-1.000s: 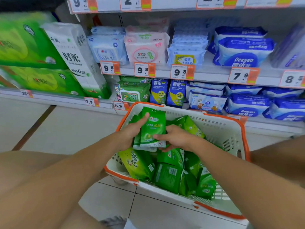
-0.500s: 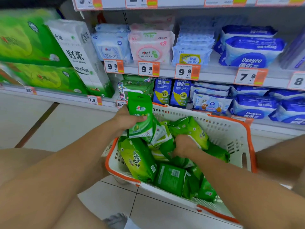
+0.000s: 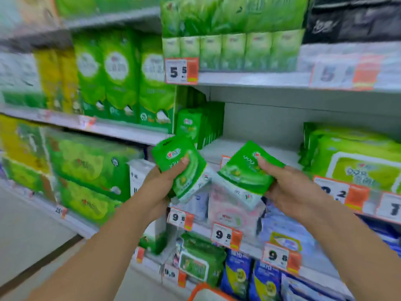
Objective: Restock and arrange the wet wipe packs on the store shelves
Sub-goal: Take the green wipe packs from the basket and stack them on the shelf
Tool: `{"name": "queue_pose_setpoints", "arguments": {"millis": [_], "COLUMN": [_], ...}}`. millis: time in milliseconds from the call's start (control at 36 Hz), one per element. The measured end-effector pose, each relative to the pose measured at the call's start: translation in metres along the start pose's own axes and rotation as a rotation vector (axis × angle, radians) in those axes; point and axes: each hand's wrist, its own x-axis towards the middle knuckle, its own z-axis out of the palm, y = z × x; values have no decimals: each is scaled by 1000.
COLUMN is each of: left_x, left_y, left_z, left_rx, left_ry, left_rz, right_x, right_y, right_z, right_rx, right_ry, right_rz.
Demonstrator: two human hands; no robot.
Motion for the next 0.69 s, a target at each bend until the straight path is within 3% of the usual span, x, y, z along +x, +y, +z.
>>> {"name": "queue_pose_setpoints", "arguments": {"millis": [167, 306, 472, 694], "left_x": [33, 63, 85, 104], "left_y": [-19, -22, -12, -14], "left_z": [-26, -41, -63, -58], "left_rx": [-161, -229, -158, -169], "left_ry": [206, 314, 293, 267], "left_rz": [42, 61, 156, 171], "right_x": [114, 203, 253, 266], "right_y": [-30, -11, 33, 46], "right_z": [66, 104, 108, 119], "right_rx": [-126, -533, -871, -918], "right_ry": [-31, -14, 122, 202], "right_rz": [-268, -484, -410, -257]}}
